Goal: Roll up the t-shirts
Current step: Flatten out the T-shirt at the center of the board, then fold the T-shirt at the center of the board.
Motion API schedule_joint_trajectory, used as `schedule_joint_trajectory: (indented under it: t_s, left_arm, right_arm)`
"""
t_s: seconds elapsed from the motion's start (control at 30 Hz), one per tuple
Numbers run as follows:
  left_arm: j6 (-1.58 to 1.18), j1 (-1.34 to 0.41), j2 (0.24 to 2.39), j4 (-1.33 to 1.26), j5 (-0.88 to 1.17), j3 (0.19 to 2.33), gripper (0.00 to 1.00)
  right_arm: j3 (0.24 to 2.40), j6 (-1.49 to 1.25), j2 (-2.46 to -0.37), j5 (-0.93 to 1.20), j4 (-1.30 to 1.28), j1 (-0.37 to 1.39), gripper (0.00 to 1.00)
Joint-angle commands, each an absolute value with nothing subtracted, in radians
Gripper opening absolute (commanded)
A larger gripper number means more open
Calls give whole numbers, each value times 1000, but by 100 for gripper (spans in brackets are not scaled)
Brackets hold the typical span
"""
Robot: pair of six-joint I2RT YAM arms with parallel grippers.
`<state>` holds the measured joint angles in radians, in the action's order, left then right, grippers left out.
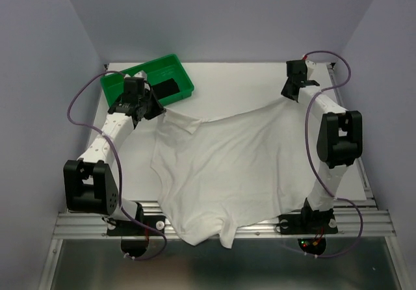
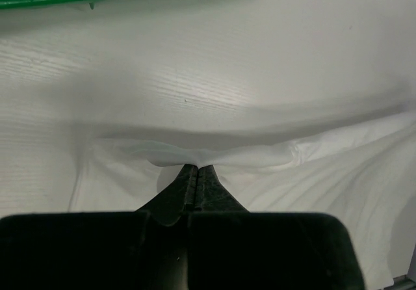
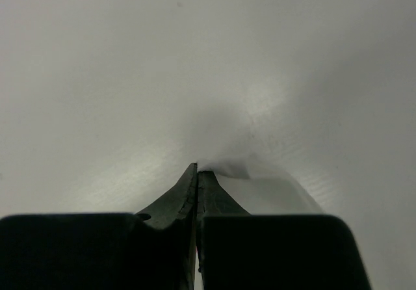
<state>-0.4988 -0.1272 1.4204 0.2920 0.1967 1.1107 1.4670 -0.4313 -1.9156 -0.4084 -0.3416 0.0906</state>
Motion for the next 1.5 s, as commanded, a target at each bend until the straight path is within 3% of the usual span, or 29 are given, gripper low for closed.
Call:
schedule_joint_trajectory:
  t_s: [0.0, 0.27, 0.87, 1.47]
  left_arm:
    - [-488, -123, 1465, 238, 140, 1225, 0]
    - [-488, -123, 1597, 253, 115, 1385, 0]
    - [-443, -123, 1697, 285, 101, 1555, 0]
    - [-474, -172, 1540, 302, 140, 1425, 0]
  right_arm:
    - [1646, -400, -1970, -408, -236, 83, 1]
    - [1799, -402, -2100, -362, -282, 83, 1]
    - [1899, -417, -2134, -293, -331, 63, 1]
    - [1740, -459, -2014, -206, -330, 44, 1]
